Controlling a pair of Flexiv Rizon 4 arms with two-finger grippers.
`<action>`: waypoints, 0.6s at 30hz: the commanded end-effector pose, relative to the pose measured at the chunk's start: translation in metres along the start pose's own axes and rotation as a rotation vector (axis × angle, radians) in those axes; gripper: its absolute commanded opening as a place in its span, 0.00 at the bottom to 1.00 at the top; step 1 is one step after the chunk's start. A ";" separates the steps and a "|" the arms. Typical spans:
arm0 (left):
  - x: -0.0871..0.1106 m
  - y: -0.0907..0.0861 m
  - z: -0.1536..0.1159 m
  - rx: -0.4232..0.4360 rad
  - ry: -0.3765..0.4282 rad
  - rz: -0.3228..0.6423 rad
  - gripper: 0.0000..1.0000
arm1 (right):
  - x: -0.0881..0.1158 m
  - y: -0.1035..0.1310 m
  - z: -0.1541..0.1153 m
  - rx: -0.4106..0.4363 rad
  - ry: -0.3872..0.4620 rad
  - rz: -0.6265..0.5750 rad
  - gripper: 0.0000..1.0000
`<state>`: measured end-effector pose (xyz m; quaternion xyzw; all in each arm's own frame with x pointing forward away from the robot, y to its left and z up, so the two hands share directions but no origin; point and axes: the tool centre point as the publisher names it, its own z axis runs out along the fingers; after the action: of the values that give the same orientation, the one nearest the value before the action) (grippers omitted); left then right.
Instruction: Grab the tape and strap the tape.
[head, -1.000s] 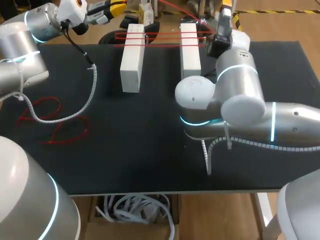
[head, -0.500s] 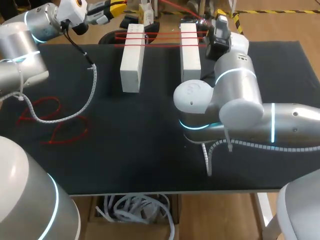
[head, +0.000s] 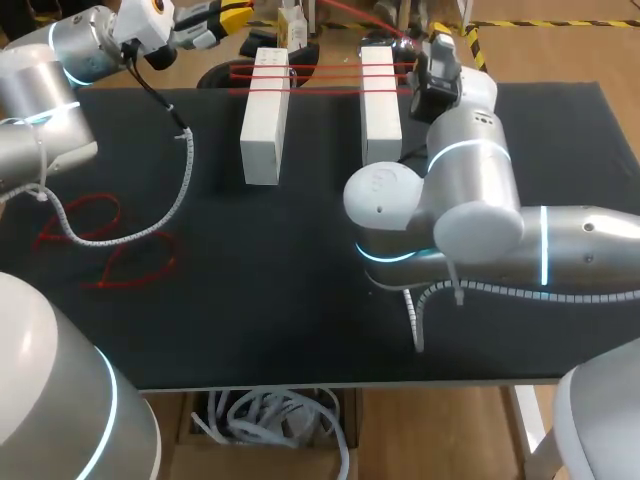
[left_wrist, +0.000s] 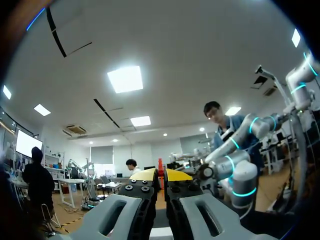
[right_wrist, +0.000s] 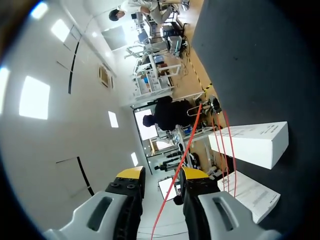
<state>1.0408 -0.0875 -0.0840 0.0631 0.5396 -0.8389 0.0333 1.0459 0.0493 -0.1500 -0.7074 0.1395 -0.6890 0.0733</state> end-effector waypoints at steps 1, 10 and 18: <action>0.000 0.000 0.000 0.001 0.001 0.000 0.00 | 0.000 0.000 -0.003 -0.008 -0.003 0.001 0.29; 0.000 0.000 0.000 0.001 0.001 0.000 0.00 | -0.001 0.005 -0.003 -0.023 -0.005 0.003 0.27; 0.000 0.000 0.000 0.001 0.001 0.000 0.00 | -0.001 0.001 0.002 -0.021 0.000 0.007 0.27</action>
<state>1.0408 -0.0875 -0.0840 0.0631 0.5396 -0.8389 0.0333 1.0444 0.0468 -0.1520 -0.7074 0.1487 -0.6875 0.0695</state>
